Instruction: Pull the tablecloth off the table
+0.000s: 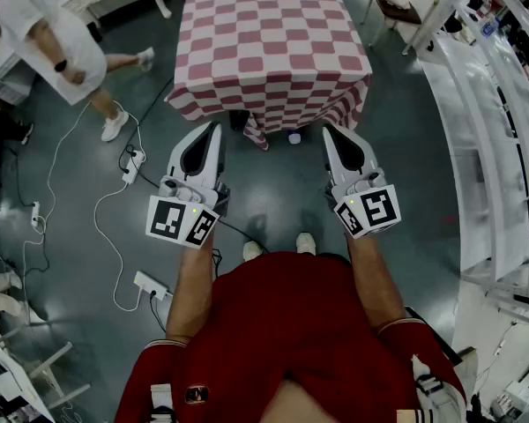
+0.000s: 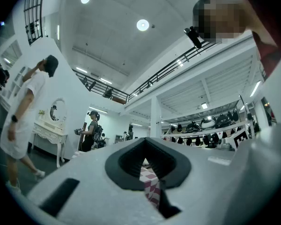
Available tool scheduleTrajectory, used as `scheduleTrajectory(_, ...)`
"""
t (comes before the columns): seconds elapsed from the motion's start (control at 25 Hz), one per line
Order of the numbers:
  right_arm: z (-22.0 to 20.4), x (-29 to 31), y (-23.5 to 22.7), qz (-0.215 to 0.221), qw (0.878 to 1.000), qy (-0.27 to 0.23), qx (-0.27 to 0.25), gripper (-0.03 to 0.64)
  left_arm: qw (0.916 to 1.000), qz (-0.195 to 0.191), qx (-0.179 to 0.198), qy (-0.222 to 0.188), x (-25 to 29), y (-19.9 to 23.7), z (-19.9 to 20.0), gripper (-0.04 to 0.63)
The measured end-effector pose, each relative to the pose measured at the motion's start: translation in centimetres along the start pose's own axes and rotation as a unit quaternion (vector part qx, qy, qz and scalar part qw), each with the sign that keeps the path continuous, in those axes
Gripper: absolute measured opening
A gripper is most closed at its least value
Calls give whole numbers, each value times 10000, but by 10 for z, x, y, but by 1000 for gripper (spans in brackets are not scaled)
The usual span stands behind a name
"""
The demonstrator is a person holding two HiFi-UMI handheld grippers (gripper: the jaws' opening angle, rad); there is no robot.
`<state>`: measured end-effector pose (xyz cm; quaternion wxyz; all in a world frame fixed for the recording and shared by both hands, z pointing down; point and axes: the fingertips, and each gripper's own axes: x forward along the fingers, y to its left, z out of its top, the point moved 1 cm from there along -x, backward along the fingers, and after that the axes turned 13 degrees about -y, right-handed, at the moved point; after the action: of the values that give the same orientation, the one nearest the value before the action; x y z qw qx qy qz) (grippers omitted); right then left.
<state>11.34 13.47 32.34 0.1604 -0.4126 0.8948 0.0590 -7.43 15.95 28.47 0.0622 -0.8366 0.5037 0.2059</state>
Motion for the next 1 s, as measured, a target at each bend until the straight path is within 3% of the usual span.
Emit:
scheduleTrajectory(0.48,1,7,14,-9,9998,-121,124,9,9999,-111,42,-2,-9,12,6,6)
scheduleTrajectory(1.0,-10,39,51,-243,9996,1,-120,9,9998,-216,24,35,-29,72,19,6)
